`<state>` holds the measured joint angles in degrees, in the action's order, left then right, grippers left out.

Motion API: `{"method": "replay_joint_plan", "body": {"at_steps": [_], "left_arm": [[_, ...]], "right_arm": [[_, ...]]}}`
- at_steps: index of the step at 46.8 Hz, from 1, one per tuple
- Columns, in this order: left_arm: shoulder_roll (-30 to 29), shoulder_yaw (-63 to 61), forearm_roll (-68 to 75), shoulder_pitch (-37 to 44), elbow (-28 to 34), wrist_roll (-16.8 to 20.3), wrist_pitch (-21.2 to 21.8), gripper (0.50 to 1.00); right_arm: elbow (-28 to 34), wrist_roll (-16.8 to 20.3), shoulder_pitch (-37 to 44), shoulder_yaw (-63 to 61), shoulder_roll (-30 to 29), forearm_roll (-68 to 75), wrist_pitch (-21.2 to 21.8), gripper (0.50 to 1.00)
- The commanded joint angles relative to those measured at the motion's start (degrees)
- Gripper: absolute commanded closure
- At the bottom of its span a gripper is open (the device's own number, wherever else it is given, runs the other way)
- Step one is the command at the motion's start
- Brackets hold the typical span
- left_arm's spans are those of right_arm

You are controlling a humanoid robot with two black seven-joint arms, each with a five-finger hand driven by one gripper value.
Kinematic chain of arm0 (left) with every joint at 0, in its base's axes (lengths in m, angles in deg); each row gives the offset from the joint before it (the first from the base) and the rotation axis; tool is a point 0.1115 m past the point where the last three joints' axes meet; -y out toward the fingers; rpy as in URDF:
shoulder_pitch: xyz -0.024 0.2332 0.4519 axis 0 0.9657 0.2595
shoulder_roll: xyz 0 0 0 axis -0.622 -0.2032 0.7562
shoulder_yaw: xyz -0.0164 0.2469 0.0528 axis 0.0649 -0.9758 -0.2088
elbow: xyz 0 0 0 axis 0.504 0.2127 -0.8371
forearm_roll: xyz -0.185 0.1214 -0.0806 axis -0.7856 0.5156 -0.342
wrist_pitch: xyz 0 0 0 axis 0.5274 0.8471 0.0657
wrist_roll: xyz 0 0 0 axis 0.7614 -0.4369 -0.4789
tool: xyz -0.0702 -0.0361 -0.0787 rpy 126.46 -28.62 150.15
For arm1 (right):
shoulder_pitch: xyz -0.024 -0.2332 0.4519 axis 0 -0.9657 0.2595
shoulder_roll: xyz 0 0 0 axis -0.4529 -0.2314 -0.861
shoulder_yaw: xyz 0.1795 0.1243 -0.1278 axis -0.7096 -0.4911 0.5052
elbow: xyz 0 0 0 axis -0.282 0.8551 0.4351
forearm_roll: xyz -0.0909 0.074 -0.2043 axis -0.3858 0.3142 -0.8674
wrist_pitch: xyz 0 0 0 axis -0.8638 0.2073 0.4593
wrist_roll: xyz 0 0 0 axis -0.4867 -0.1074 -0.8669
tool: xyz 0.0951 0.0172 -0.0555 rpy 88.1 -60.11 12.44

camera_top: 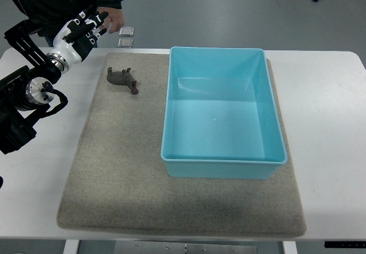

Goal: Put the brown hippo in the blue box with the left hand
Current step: 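Raise the open left hand and move it toward the brown hippo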

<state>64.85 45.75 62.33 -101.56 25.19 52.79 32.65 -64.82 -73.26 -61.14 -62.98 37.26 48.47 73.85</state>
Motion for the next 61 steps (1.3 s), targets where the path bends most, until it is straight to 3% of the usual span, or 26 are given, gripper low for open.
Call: {"method": "replay_joint_plan", "body": {"at_steps": [1,30,52,61], "left_arm": [[0.0,0.0,0.0,-0.08,0.0,0.0,0.0,0.504],[-0.08,0.09,-0.18,-1.31,0.97,0.09,-0.08,0.504],[-1.93,0.0,8.53,-2.1,3.87,1.4,-9.4,0.504],[-1.93,2.37,7.82,-2.01,4.39,1.32,-9.93,0.504]], "right_arm": [[0.0,0.0,0.0,0.0,0.0,0.0,0.0,0.564],[0.0,0.0,0.0,0.0,0.0,0.0,0.0,0.564],[0.0,0.0,0.0,0.0,0.0,0.0,0.0,0.564],[0.0,0.0,0.0,0.0,0.0,0.0,0.0,0.564]]}}
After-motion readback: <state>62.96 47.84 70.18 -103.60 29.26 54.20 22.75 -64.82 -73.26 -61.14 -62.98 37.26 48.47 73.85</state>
